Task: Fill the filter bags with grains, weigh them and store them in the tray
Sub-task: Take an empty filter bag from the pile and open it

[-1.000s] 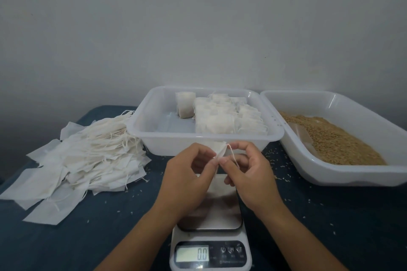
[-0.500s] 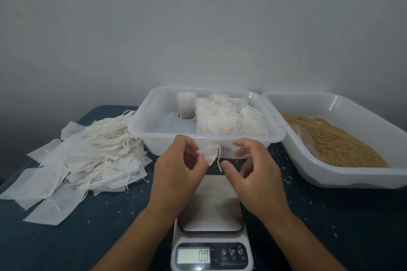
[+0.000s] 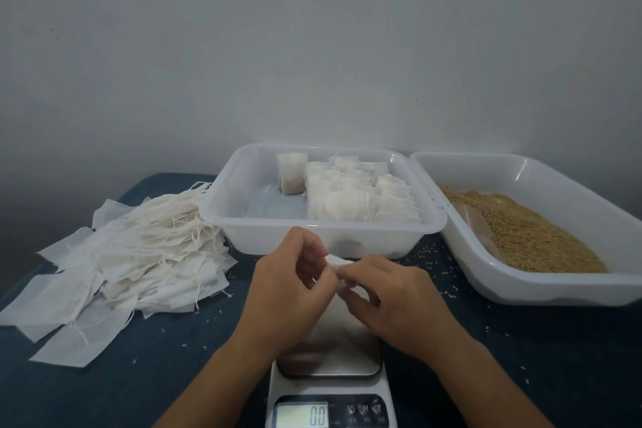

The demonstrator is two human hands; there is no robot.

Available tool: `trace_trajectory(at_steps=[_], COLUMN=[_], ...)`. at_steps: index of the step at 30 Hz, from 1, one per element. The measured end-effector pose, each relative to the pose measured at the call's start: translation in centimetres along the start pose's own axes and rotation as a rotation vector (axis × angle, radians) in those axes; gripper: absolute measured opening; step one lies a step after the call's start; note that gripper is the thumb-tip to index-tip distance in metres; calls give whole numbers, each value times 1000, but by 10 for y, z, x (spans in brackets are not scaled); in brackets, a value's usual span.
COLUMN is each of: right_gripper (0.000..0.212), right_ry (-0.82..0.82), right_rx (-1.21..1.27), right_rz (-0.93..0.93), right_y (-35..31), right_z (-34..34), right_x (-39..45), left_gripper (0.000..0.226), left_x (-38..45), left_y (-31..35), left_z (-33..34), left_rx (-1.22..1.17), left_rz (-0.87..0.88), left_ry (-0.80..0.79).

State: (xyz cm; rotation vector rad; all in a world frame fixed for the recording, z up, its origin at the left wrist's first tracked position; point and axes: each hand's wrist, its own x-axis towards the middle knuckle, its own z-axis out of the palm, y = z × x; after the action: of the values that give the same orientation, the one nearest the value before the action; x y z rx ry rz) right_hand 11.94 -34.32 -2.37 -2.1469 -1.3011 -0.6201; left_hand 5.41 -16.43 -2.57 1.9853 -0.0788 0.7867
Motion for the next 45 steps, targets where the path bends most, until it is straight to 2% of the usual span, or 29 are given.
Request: trace_trajectory(at_steps=[3,6,10,12,14,16,18,22,24,29,32,36,40,43,45], right_gripper=[8,10,11,9,7,21,20,15,9,16,16,20,19,17,16], right_ry=[-87,-97,-63,-71,-73,-100,-174,-345,-419,-591,-609,-610,-575,-581,-600], right_rx=[6,131,405,466,540,698,808,758,771,672,604,541,457,388,343], right_rz=[19,63,175,244,271,350,387,356,370,302,327,333,332,335,341], right_y=[1,-2,-5,-7,-10,-14,-13,-12,-14,-13,-12,-8,-7,-6,-5], right_z=[-5,-7,-9,-11,-14,-19,-28,-43,-47,-58,-69,-88,-105,-114,-117], right_x=[0,1,4,3,3,4,6,14,17,26,29,33,36,35,34], left_gripper=[22,18,52,59,59,55,51,46,45,51,50,38,27,26,23], left_x=[2,2,3,3,4,5,5,5,6,8,15,31,38,35,32], left_y=[1,1,2,3,6,8,11,11,10,6,14,38,45,43,40], left_z=[-3,-7,-13,-18,-21,-24,-26,-28,-29,-28,-23,-9,9,23,28], left_rx=[-35,-100,-256,-335,-345,-410,-478,-575,-571,-564,-561,-579,-660,-672,-653], left_rz=[-41,-79,-164,-203,-217,-264,-321,-413,-403,-351,-329,-148,-374,-385,-400], left_ry=[-36,-154,-462,-562,-615,-658,-694,-778,-802,-778,-849,-1013,-1074,-1091,-1050])
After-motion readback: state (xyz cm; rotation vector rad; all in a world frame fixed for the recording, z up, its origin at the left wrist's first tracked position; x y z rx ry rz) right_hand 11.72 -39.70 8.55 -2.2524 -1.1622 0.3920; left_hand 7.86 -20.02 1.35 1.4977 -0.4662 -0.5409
